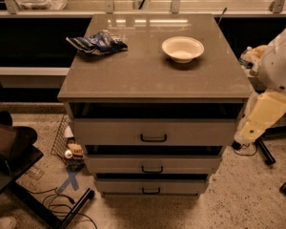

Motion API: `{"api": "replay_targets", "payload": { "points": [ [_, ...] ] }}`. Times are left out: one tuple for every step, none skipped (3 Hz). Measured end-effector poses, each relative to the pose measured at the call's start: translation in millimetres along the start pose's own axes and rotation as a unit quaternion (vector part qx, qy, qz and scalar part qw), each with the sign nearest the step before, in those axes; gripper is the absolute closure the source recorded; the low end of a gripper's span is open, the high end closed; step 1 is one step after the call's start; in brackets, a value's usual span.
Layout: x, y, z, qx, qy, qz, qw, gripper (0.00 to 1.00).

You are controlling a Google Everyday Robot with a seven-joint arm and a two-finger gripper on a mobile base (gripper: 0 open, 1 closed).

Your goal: Open middle drawer

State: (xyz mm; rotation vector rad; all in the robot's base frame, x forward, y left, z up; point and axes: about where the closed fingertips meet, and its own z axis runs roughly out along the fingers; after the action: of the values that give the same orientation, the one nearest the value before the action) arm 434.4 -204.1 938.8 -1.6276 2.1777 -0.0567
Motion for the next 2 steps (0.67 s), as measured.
{"api": "replay_targets", "payload": {
  "points": [
    [-4.3, 31.3, 42.8, -0.004, -0.041, -0.004, 0.9991, 0.00],
    [-4.6, 60.3, 106.8, -0.014, -0.067, -0.012, 0.9976, 0.00]
  ]
}}
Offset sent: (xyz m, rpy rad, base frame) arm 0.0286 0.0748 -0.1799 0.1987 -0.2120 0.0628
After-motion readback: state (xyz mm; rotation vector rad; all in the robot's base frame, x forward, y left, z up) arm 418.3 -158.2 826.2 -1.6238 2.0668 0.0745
